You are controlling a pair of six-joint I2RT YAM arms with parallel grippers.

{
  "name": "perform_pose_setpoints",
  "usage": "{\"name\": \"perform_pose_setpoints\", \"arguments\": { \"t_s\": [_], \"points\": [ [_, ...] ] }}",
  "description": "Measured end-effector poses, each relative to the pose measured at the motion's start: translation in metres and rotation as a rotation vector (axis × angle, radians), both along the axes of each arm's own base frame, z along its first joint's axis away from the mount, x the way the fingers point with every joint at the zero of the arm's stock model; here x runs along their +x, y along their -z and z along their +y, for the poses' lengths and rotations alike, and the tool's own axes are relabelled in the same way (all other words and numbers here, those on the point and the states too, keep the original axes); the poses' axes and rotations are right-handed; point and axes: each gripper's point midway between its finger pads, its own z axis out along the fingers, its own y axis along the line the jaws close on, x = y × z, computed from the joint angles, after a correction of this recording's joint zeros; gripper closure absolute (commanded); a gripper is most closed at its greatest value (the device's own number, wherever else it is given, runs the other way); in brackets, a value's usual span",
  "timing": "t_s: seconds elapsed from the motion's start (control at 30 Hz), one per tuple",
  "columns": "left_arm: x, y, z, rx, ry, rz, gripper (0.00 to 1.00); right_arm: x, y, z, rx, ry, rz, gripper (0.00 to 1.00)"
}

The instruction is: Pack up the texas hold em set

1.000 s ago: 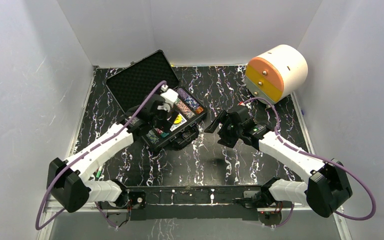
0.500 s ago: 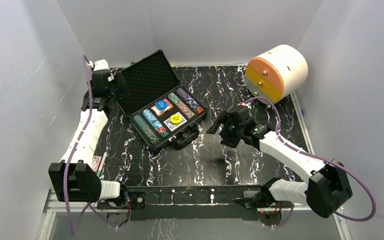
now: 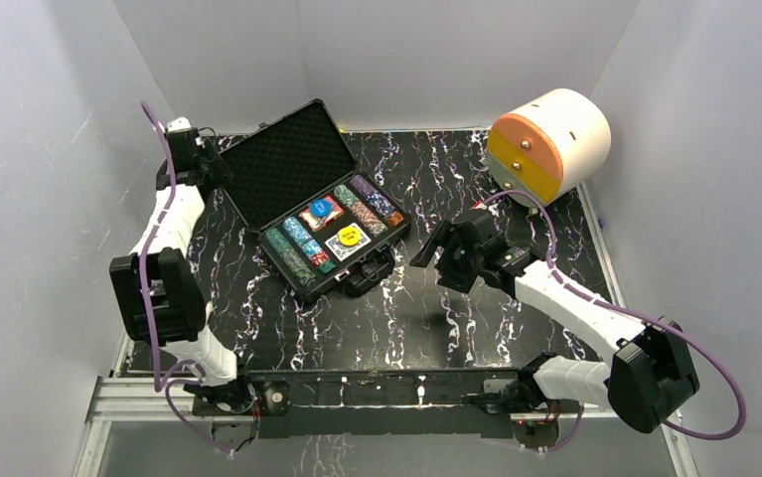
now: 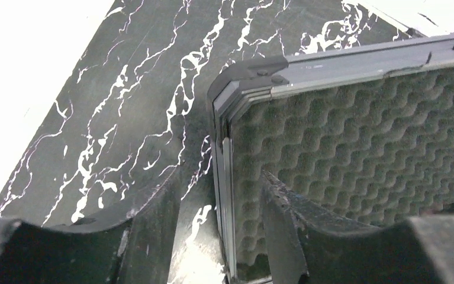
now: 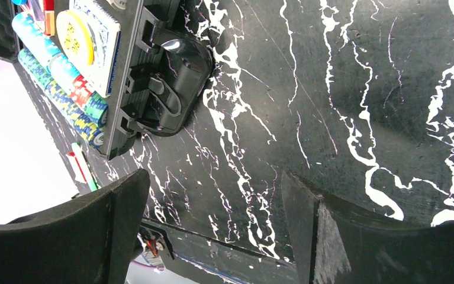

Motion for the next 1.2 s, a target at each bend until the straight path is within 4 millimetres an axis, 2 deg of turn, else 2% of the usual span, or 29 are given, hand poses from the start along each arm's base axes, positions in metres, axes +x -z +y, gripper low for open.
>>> {"name": "perform_pose_setpoints", "arguments": {
  "t_s": [0.1,0.23,0.37,0.57,0.67,0.83,0.97,1.1,1.2],
  "points": [
    [0.009,0.005,0.002,0.004,0.001,-0.011,0.57,0.002,0.001,-0.002,-0.017,-0.005,-0.013,0.11],
    [0.02,0.003,0.004,0.019,0.008,-0.045,0.62,0.006,0.002,-0.008,-0.048,0.002,-0.035,0.11],
    [0.026,0.005,0.007,0.038,0.006,-0.055,0.67,0.016,-0.003,-0.016,-0.092,0.014,-0.08,0.11],
    [0.028,0.017,0.013,0.067,0.003,-0.028,0.9,0.029,-0.017,-0.032,-0.147,0.053,-0.141,0.11],
    [0.029,0.017,0.011,0.067,0.014,-0.028,0.97,0.037,-0.025,-0.044,-0.19,0.089,-0.168,0.12],
    [0.028,0.015,0.005,0.051,0.042,-0.034,0.99,0.056,-0.054,-0.061,-0.236,0.159,-0.242,0.12],
    [0.02,0.005,-0.003,0.046,0.064,-0.059,0.99,0.065,-0.074,-0.067,-0.248,0.191,-0.294,0.12],
    [0.005,-0.014,-0.017,0.065,0.095,-0.091,0.98,0.067,-0.077,-0.071,-0.259,0.196,-0.304,0.12],
    [-0.01,-0.028,-0.03,0.085,0.123,-0.109,0.94,0.067,-0.076,-0.073,-0.267,0.192,-0.302,0.12]
  ]
}}
